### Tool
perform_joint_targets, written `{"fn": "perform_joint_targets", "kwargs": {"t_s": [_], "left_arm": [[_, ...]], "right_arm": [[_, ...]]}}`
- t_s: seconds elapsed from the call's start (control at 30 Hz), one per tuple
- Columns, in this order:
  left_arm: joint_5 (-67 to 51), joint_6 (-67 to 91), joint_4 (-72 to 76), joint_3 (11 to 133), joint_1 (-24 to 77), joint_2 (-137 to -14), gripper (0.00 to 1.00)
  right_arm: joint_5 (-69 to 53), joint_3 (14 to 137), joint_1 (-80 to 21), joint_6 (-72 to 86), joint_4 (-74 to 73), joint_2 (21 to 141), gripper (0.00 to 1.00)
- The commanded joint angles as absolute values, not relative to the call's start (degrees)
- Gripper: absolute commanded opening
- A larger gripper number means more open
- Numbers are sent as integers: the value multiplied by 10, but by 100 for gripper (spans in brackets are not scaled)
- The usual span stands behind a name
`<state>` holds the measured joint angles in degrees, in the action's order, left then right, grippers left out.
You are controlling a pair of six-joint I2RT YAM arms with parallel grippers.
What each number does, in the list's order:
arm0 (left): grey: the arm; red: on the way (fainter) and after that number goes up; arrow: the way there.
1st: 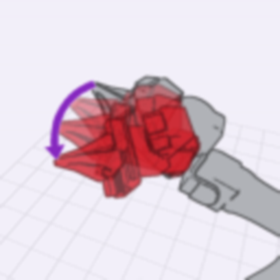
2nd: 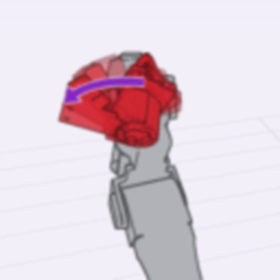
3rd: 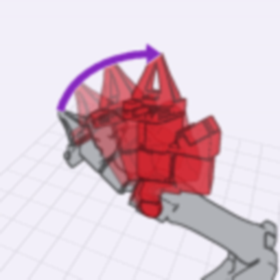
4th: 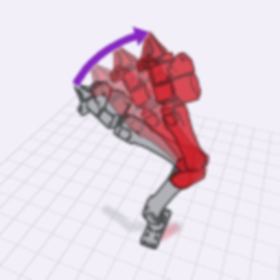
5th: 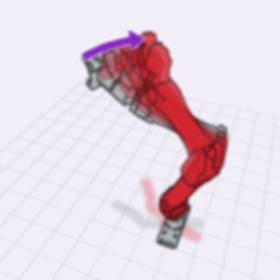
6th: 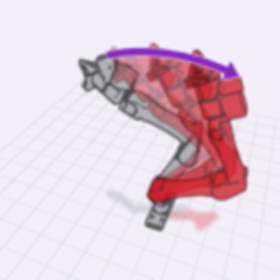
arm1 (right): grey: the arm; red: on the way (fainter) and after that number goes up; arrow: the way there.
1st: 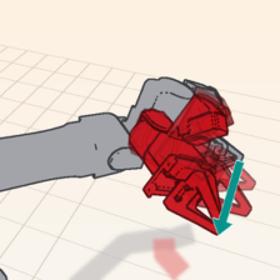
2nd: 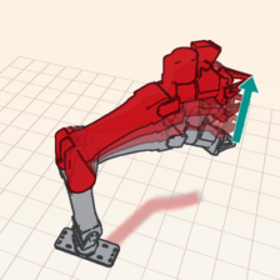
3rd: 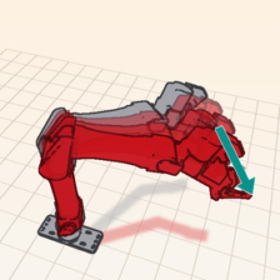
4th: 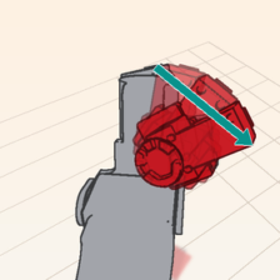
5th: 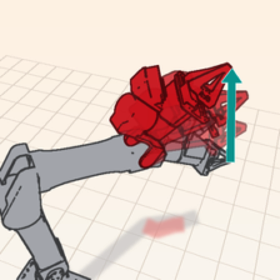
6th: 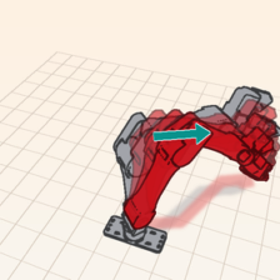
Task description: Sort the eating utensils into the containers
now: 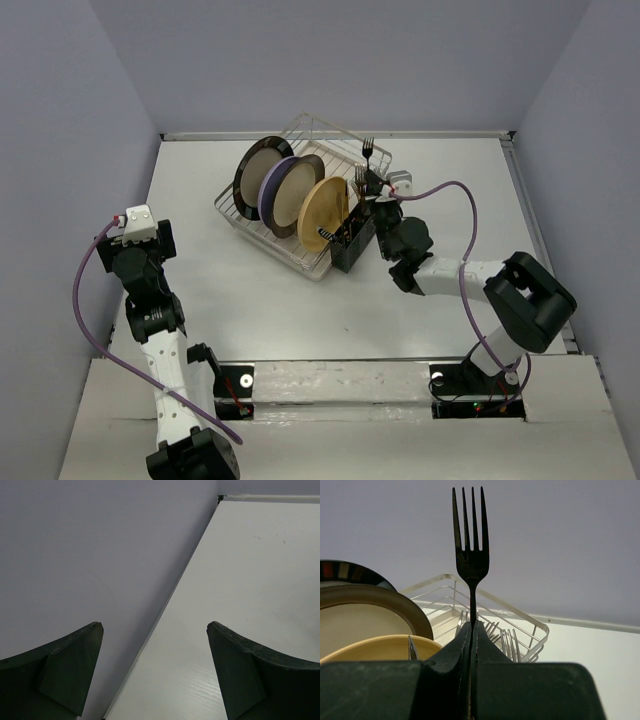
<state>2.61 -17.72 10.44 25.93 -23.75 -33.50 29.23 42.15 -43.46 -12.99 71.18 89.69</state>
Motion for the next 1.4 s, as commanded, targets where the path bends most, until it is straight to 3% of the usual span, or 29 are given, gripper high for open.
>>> {"fn": "perform_joint_targets", "kwargs": {"t_s": [0.0,0.47,0.5,0.57,0.7,0.87,0.97,1.03,1.07,1.13,1.27,1.37], "left_arm": [[19,-182,129,253,-240,-330,99],[14,-183,130,253,-240,-331,99],[13,-183,130,252,-240,-333,99],[12,-183,131,254,-240,-333,99],[11,-183,131,252,-240,-333,99],[4,-185,130,250,-240,-333,99],[-18,-192,131,243,-240,-333,99],[-36,-195,134,234,-240,-333,99],[-41,-196,139,231,-240,-333,99],[-61,-197,146,223,-240,-332,99],[-105,-195,157,215,-240,-337,99],[-120,-197,157,214,-239,-344,99]], "right_arm": [[278,415,-431,-73,824,912,0],[260,328,-431,-46,887,930,2],[253,317,-431,-50,885,924,22],[232,307,-431,-61,860,897,47],[215,311,-436,-56,750,832,66],[219,380,-436,-48,537,733,75],[278,491,-428,-47,248,691,87],[318,549,-404,-27,132,686,94],[313,604,-355,21,15,687,99],[240,644,-278,76,-84,692,100],[37,629,-55,188,-129,690,100],[47,592,2,228,-125,692,100]]}}
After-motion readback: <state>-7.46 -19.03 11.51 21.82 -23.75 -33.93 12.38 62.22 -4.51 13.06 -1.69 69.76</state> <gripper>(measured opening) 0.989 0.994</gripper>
